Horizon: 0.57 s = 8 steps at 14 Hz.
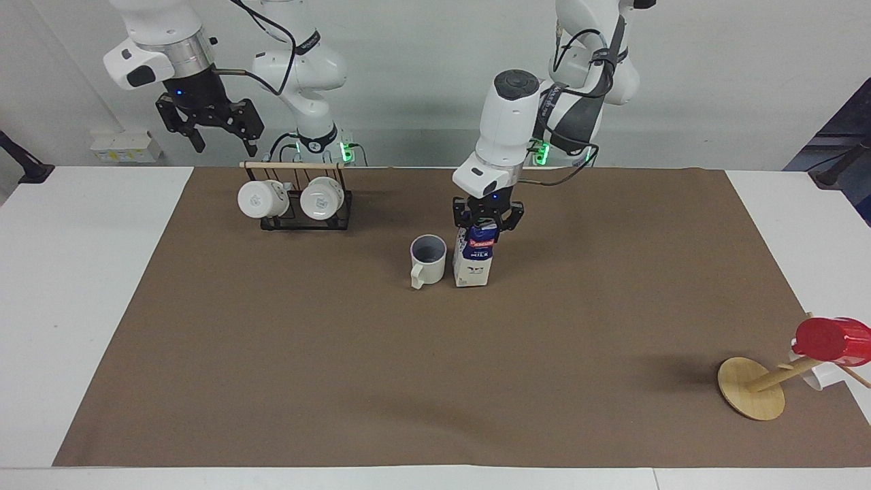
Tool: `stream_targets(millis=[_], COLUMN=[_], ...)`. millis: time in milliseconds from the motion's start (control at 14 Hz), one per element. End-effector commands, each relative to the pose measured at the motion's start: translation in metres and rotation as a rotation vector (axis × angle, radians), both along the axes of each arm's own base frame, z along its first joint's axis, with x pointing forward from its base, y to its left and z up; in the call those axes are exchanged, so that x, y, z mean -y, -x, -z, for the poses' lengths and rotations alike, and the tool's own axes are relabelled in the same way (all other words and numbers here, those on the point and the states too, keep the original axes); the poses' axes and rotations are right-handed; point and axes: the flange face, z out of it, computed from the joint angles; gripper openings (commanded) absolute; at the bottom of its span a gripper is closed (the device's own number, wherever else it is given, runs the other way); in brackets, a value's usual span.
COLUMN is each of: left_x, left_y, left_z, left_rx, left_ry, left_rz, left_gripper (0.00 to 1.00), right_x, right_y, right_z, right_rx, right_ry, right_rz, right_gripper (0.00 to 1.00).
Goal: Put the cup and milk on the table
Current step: 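Lift and carry the milk carton with the left gripper beside the mug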
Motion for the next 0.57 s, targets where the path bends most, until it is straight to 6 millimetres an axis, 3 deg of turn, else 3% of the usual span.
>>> stream_targets(millis=[0, 71, 286, 357, 500], left_x=[0.003, 0.002, 0.001, -0.002, -0.016], left_y=[0.001, 0.000, -0.001, 0.000, 0.003], left_z=[0.000, 0.000, -0.004, -0.013, -0.048], left_rx=[0.000, 0.001, 0.004, 0.010, 0.041], left_ry=[0.010, 0.008, 0.014, 0.019, 0.049], left_rz=[0.006, 0.005, -0.001, -0.004, -0.016], left_gripper=[0.94, 1.00, 1.00, 1.00, 1.00], right_x=[0.005, 0.005, 0.005, 0.005, 0.005], right_y=[0.005, 0.005, 0.005, 0.005, 0.005], right_z=[0.000, 0.000, 0.000, 0.000, 0.000], right_rx=[-0.010, -0.010, -0.010, -0.010, -0.010], right_ry=[-0.008, -0.008, -0.008, -0.008, -0.008], right_rz=[-0.020, -0.020, -0.020, -0.020, -0.020], right_gripper=[1.00, 1.00, 1.00, 1.00, 1.00])
